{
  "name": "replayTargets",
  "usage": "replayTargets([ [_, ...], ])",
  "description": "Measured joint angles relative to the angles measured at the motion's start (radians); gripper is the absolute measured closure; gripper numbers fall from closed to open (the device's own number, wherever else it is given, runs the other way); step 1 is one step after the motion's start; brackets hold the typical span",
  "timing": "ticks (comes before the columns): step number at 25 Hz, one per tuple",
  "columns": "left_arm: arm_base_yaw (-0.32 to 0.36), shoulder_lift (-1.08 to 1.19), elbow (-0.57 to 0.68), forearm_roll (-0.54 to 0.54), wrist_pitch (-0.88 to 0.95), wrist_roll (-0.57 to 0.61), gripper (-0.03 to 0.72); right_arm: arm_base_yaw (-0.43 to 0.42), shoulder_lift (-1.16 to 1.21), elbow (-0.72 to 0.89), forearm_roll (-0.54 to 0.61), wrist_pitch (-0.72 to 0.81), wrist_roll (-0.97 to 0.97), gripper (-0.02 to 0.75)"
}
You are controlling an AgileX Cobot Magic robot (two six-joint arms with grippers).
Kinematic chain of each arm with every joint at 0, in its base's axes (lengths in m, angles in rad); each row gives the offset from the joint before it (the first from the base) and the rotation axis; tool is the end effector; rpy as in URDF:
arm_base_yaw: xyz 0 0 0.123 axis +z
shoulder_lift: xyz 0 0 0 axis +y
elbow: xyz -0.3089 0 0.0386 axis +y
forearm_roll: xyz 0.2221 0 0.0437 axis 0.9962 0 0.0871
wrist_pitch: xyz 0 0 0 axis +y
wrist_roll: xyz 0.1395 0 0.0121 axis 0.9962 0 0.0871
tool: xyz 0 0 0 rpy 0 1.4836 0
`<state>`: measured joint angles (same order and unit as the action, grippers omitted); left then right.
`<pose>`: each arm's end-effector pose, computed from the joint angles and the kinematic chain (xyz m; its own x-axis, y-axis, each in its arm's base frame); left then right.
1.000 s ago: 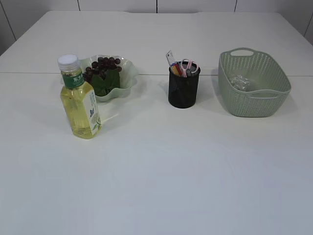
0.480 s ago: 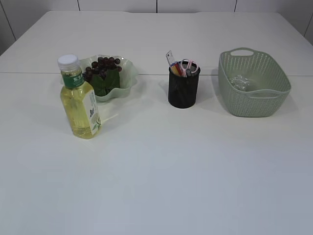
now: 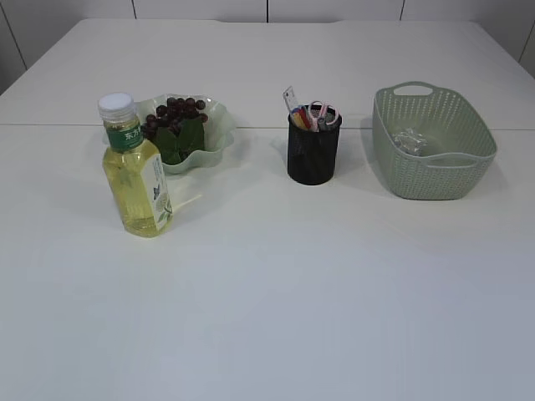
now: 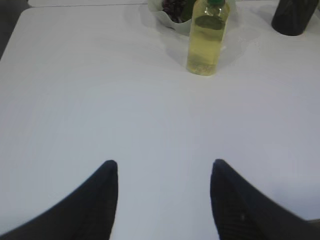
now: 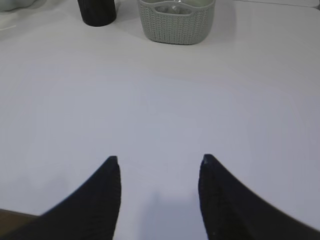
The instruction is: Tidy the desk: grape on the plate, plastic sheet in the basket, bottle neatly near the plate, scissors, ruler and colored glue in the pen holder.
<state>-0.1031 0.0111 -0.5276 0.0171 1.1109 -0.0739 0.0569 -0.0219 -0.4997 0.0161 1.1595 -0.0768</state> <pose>-0.0143 0.0036 0.2446 -0.4880 -0.0161 -0.8727 0.0574 0.9971 -0.0505 -0.0197 0.0009 0.2300 -0.5162 -0.0998 -0.8506 -0.1060 0.9930 -0.0522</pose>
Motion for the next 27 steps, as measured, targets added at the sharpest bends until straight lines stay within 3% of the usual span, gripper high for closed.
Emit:
replayTargets([
  [7, 0.036, 0.000, 0.000, 0.000, 0.000, 0.000, 0.256, -0.052, 0.000, 0.000, -0.001, -0.002, 0.000, 0.332],
  [27, 0.036, 0.000, 0.000, 0.000, 0.000, -0.002, 0.256, -0.054, 0.000, 0.000, -0.001, -0.002, 0.000, 0.332],
])
